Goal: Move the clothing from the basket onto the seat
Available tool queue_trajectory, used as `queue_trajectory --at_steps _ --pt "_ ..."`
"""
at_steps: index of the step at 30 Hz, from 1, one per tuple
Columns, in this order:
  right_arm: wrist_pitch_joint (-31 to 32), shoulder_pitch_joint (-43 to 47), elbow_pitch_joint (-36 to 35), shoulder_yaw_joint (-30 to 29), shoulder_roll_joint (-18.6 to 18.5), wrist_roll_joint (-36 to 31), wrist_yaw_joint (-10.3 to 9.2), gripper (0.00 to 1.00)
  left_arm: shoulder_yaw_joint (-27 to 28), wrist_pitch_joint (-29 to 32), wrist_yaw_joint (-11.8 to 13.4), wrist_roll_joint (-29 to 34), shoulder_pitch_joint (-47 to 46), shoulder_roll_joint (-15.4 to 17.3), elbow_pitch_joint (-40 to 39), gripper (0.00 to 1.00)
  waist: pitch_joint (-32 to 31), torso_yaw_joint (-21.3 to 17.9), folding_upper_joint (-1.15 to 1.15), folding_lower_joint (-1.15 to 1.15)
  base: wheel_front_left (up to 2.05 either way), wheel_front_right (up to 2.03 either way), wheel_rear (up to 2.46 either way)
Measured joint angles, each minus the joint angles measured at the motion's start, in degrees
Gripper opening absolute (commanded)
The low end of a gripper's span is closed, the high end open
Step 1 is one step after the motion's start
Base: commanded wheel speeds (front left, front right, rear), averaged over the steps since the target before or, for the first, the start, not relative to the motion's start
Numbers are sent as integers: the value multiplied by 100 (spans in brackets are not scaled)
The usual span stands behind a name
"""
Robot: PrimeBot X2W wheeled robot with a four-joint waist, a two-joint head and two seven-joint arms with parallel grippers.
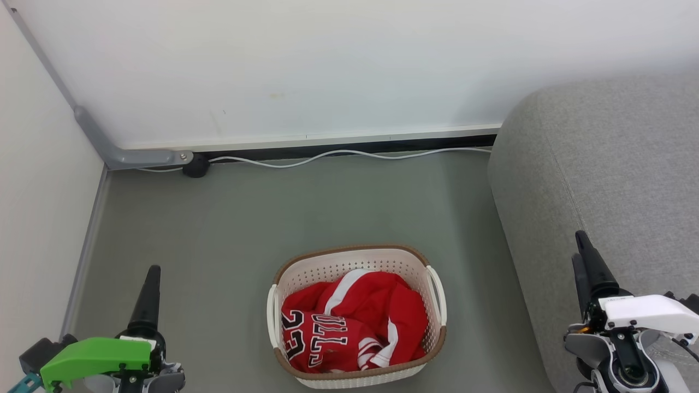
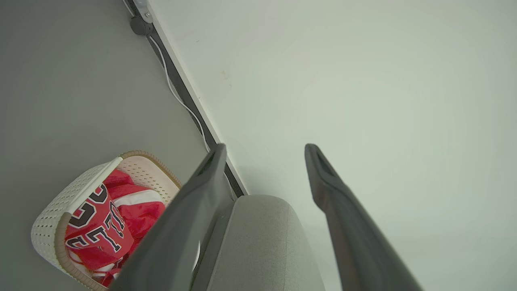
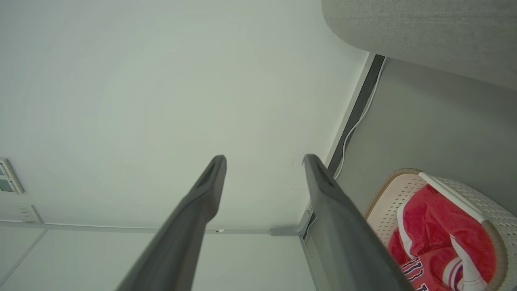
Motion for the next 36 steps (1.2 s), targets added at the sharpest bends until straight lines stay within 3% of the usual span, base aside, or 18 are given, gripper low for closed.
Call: queue_trajectory --at_steps 12,36 --pt "-212 -12 -244 314 -15 -1028 -132 100 -147 -213 67 1233 0 54 -363 100 -7 1 0 0 0 0 0" --pt "-699 -25 -396 1162 -87 -3223 -449 100 -857 -710 520 4078 172 244 -635 100 -15 -12 0 0 0 0 0"
